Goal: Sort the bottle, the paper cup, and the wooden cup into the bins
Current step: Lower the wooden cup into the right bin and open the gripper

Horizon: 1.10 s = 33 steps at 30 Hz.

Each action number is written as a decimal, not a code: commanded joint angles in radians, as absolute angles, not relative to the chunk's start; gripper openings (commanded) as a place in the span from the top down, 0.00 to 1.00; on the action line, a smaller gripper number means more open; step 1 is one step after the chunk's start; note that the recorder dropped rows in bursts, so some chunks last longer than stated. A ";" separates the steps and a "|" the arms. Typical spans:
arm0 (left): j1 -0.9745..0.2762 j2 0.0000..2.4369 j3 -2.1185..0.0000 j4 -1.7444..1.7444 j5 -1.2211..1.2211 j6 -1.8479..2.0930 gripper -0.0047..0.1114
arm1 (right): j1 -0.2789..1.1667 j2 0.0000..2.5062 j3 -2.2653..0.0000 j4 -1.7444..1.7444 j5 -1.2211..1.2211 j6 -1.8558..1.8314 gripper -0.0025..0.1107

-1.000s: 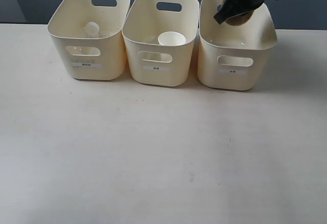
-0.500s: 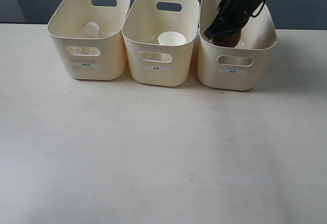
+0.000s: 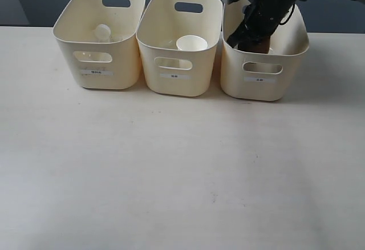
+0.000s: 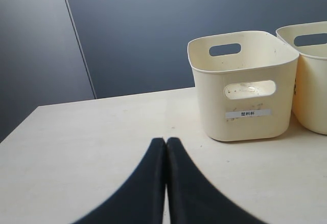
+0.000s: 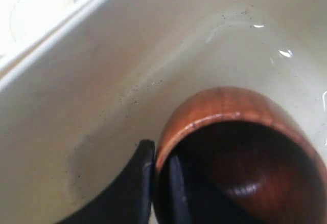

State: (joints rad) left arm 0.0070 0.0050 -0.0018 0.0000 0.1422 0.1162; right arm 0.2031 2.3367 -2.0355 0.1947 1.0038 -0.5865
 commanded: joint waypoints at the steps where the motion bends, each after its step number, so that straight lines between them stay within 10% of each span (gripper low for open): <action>1: 0.007 0.000 0.000 0.000 0.135 0.115 0.96 | 0.198 2.336 -2.044 0.185 1.018 -0.579 0.98; 14: 0.007 0.000 0.000 0.000 0.135 0.115 0.96 | 0.198 2.336 -2.044 0.185 1.077 -0.564 0.66; 33: 0.007 0.000 0.000 0.000 0.135 0.115 0.96 | 0.198 2.170 -2.044 0.191 1.186 -0.564 0.70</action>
